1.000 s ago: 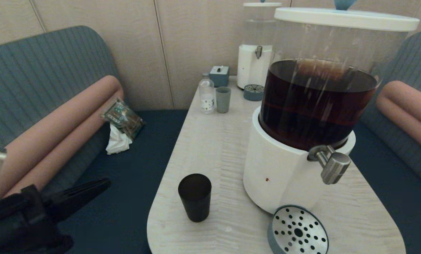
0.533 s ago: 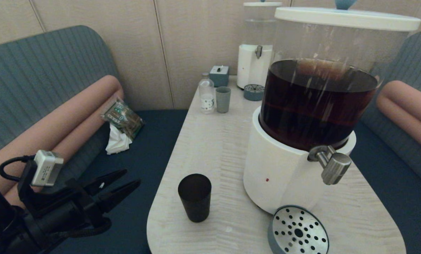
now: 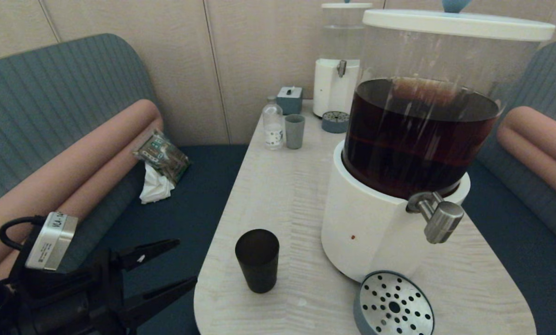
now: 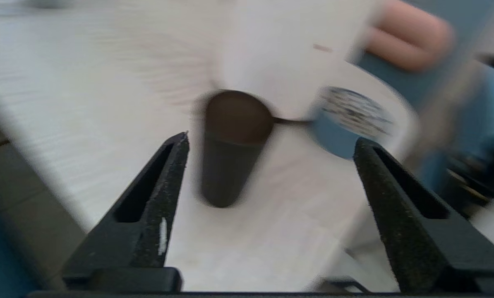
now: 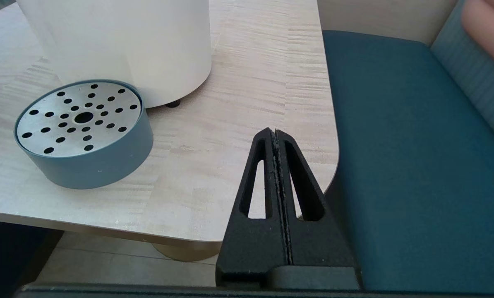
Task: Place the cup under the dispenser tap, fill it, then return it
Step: Pick up the cup
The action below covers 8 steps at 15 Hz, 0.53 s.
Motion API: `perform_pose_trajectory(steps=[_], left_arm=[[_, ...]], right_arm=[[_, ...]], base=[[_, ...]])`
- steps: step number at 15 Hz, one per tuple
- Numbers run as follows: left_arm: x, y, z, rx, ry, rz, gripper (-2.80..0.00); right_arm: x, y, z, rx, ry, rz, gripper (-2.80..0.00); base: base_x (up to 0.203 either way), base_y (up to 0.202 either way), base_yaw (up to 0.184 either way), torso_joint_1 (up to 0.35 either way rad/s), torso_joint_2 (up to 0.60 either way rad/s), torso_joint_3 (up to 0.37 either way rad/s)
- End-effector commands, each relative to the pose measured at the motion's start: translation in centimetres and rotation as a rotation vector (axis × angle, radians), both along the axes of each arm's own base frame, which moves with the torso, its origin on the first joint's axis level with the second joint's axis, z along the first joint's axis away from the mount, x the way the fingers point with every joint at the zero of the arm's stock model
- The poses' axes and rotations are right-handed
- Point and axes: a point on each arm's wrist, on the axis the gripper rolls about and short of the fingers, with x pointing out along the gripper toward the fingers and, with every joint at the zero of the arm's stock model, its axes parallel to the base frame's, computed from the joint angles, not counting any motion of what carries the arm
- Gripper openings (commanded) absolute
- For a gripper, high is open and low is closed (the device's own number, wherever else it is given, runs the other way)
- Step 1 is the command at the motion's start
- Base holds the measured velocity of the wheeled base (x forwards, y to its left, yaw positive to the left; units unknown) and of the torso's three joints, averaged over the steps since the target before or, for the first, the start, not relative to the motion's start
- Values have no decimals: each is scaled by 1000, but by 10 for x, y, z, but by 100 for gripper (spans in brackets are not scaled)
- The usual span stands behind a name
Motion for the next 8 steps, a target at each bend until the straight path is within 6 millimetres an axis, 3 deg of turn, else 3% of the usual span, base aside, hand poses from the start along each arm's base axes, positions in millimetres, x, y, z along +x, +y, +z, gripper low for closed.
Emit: perform_pose_trajectory(steps=[1,5,8], left_arm=[[2,-1,-3,4,11,-48,0],[28,-4,-16,47,14,-97,0],[58,-6,-18,49,-1,-115,0]], right_arm=[[0,0,-2,0,4,0,-280],[0,0,-2,-2,5,0,-280],[0,0,-2,-8,7,-1,-280]], base=[[0,0,0,0,0,0],[0,0,0,0,0,0],[0,0,0,0,0,0]])
